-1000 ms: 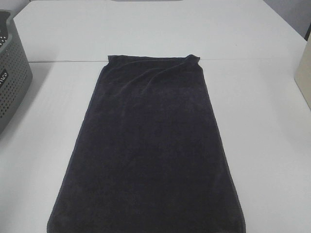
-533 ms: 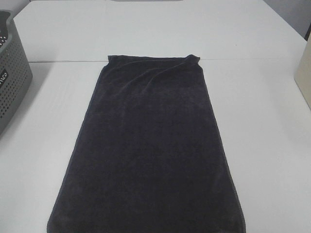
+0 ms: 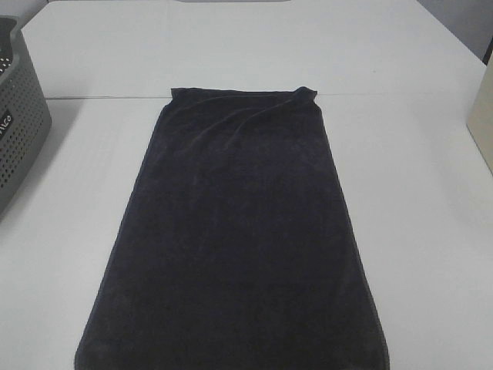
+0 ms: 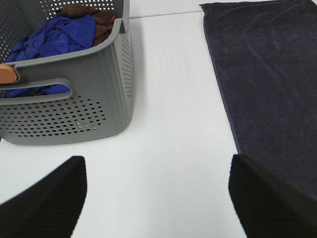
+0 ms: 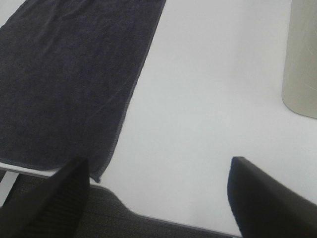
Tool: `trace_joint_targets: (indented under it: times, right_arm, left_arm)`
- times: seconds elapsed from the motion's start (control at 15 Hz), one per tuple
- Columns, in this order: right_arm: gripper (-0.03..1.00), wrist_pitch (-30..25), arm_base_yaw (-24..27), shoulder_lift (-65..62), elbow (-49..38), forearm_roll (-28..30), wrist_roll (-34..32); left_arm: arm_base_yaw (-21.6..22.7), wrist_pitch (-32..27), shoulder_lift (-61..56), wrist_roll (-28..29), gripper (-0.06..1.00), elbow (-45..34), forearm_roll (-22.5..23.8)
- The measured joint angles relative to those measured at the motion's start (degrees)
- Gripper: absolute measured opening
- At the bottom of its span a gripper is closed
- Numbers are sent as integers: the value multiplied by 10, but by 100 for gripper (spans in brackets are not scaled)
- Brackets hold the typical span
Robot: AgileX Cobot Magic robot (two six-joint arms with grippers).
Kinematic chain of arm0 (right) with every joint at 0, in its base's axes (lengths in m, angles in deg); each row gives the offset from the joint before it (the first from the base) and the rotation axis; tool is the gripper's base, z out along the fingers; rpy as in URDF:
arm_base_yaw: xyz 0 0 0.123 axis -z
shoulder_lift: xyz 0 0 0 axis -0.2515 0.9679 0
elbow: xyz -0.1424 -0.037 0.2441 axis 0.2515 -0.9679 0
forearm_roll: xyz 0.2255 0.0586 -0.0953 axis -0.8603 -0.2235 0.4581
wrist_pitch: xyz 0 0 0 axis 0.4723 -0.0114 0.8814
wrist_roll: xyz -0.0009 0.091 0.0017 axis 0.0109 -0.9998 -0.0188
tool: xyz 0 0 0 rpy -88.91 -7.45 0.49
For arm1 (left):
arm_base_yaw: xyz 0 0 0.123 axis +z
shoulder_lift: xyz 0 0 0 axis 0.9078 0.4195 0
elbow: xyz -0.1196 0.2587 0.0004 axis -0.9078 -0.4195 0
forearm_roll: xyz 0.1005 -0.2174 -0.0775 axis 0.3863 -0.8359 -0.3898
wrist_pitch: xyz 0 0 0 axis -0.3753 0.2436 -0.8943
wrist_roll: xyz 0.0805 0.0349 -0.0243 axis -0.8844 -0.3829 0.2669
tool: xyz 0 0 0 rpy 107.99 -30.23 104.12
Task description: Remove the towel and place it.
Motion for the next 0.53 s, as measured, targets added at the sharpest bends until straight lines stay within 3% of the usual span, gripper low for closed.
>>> trace_joint_targets:
  times: [0.53]
  right_arm:
    - [76,0,0,0,0,0,0]
  left_arm:
    - [0,0,0,24,74,0,-14]
